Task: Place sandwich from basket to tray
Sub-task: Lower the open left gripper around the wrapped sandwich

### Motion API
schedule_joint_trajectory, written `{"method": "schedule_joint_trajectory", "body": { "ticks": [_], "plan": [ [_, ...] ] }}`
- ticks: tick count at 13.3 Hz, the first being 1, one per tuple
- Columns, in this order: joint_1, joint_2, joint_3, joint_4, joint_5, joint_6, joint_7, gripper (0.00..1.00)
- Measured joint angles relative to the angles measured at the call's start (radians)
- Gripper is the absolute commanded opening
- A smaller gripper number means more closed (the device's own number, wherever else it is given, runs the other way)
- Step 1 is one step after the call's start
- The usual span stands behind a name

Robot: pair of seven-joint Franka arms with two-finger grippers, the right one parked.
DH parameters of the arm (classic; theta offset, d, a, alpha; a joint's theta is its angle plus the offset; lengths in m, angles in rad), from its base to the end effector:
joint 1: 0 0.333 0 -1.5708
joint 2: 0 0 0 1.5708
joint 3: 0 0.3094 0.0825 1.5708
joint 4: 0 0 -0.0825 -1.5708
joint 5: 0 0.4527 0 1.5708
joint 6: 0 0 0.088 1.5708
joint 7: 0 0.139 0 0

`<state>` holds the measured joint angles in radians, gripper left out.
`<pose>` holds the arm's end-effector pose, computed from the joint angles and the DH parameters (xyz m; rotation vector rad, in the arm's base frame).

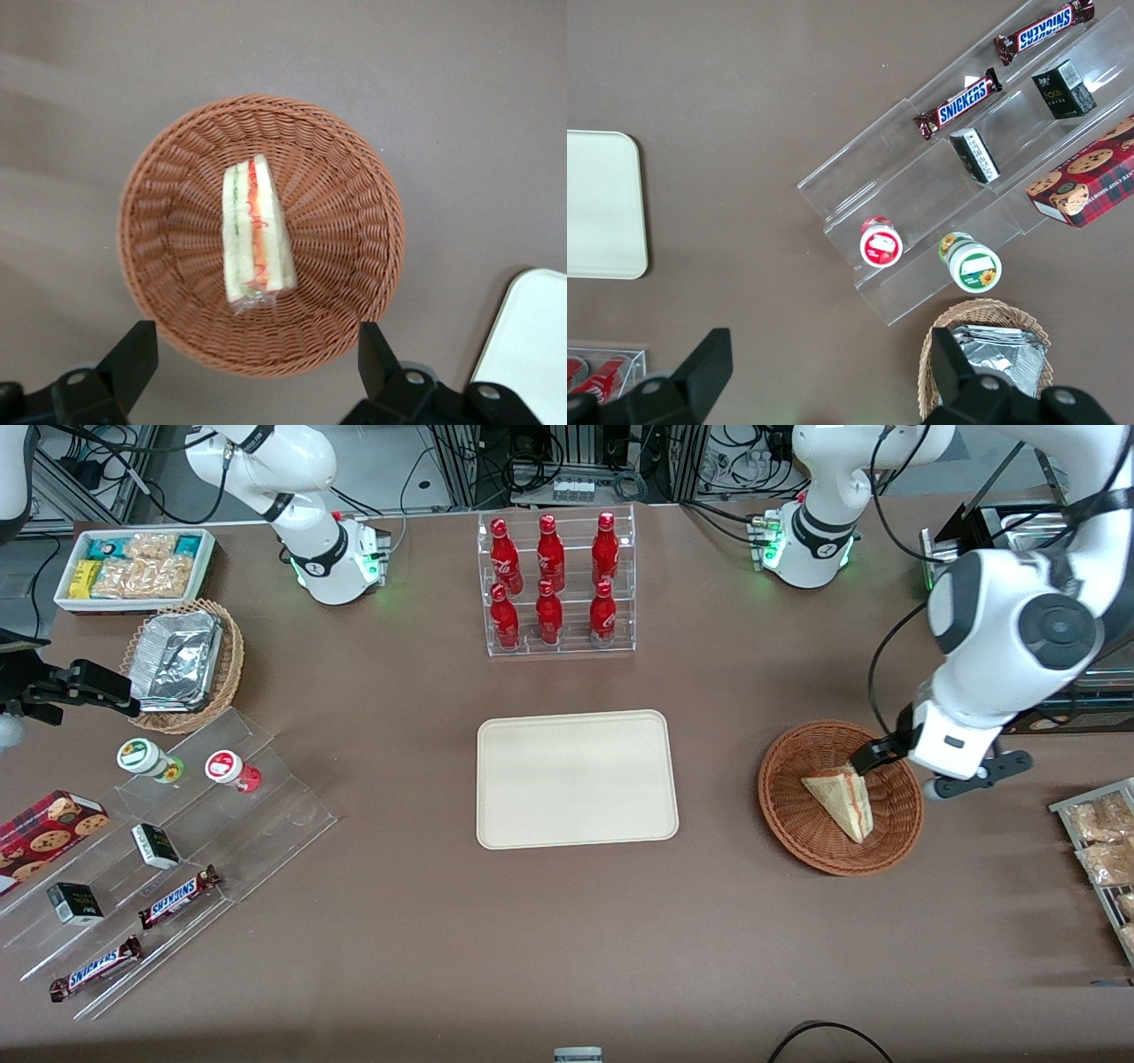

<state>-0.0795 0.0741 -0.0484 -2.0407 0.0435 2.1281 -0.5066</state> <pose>0.6204 -0.0766 0.3340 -3.0645 -0.5515 -0.0361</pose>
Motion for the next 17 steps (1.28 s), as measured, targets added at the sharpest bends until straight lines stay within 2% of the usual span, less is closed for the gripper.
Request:
{"method": "schedule_joint_trajectory", "body": {
  "ticks": [6,13,17],
  "plan": [
    [-0.003,0.02,0.004,-0.161,0.0,0.213,-0.064,1.0],
    [0.001,0.124,0.013,-0.168,0.001,0.294,-0.064,1.0],
    [0.02,0.141,0.021,-0.168,0.05,0.294,-0.064,1.0]
  ]
}}
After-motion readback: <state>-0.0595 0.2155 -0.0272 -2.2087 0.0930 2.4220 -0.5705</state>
